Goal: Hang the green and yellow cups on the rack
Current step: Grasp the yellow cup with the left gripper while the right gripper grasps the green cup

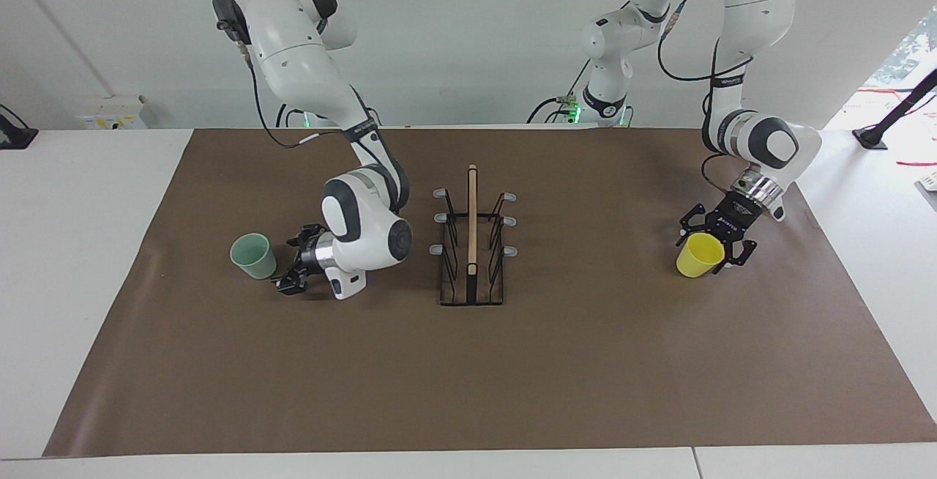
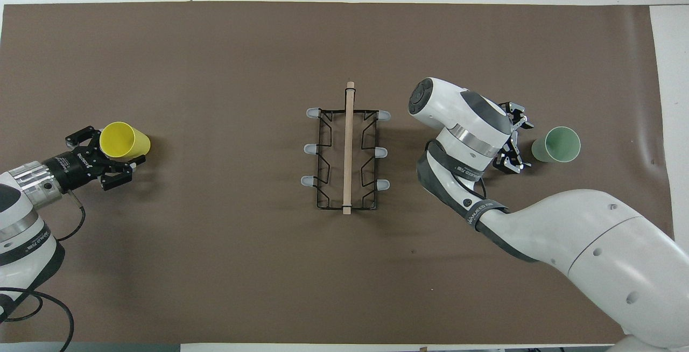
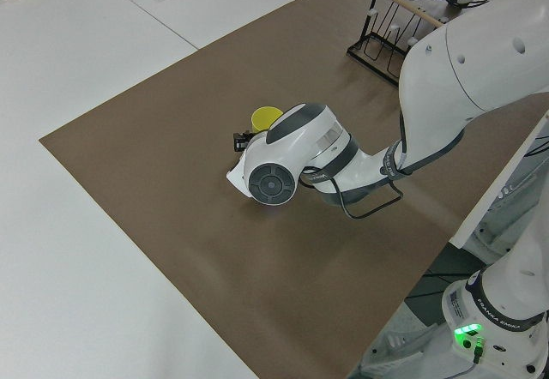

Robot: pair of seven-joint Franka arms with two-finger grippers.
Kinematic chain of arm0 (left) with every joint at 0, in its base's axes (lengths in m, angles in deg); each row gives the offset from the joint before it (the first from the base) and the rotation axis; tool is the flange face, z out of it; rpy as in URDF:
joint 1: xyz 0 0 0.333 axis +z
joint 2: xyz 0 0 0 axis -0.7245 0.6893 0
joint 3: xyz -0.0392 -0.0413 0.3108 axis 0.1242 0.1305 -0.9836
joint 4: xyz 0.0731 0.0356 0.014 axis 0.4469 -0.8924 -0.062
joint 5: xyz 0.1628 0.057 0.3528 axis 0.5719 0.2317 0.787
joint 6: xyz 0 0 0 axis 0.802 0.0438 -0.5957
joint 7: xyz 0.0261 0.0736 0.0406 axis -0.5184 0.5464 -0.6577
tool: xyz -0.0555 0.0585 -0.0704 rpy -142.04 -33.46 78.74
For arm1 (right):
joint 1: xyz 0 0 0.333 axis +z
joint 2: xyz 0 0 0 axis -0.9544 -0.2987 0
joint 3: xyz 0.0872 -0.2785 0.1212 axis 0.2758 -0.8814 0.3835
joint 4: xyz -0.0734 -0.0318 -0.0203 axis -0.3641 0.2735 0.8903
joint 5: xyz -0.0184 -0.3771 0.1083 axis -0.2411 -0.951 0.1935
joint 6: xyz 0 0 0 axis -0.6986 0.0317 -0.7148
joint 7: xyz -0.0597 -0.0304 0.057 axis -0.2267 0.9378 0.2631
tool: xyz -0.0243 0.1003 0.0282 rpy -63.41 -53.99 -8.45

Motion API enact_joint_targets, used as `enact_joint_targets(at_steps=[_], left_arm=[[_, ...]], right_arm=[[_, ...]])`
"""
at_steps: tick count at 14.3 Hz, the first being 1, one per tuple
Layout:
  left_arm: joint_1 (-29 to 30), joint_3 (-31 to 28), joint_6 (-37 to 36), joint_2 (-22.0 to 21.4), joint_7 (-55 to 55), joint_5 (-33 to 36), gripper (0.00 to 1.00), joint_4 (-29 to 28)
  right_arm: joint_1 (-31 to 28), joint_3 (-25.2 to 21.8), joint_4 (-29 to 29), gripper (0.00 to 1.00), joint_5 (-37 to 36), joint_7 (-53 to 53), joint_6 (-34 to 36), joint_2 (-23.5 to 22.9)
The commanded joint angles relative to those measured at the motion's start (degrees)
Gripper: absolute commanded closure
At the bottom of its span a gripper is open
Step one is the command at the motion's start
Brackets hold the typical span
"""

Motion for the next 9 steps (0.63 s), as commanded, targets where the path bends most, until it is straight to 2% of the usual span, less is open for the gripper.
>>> enact_joint_targets(at_steps=[1, 4, 5, 6, 8, 9], left_arm=[[-1.5, -0.3, 2.1, -0.8, 1.0, -1.6, 0.0, -1.4], [-3.0, -0.5, 2.8, -0.6, 1.3, -1.6, 0.0, -1.1], [-3.0, -0.5, 3.0, -0.5, 1.4, -1.6, 0.03, -0.9], [-3.2, -0.5, 3.3, -0.7, 2.1, -1.6, 0.5, -0.9], [-3.6, -0.5, 4.0, -0.7, 2.4, -1.5, 1.0, -0.7], [-4.2, -0.6, 4.9, -0.9, 2.4, -1.4, 1.0, -0.2]], right_arm=[[-1.1, 1.8, -4.8, 0.03, -3.2, -0.3, -1.2, 2.6], [-1.3, 1.8, -8.5, 0.01, -7.9, -0.2, -1.5, 3.5], [-1.4, 1.8, -9.0, 0.0, -8.3, -0.2, -2.0, 3.6], [-1.4, 1.7, -9.5, 0.0, -9.3, -0.2, -2.1, 3.7], [-2.0, 1.8, -9.9, 0.0, -11.0, -0.2, -2.1, 4.0], [-2.1, 1.8, -10.3, 0.0, -11.1, -0.1, -2.2, 4.0]])
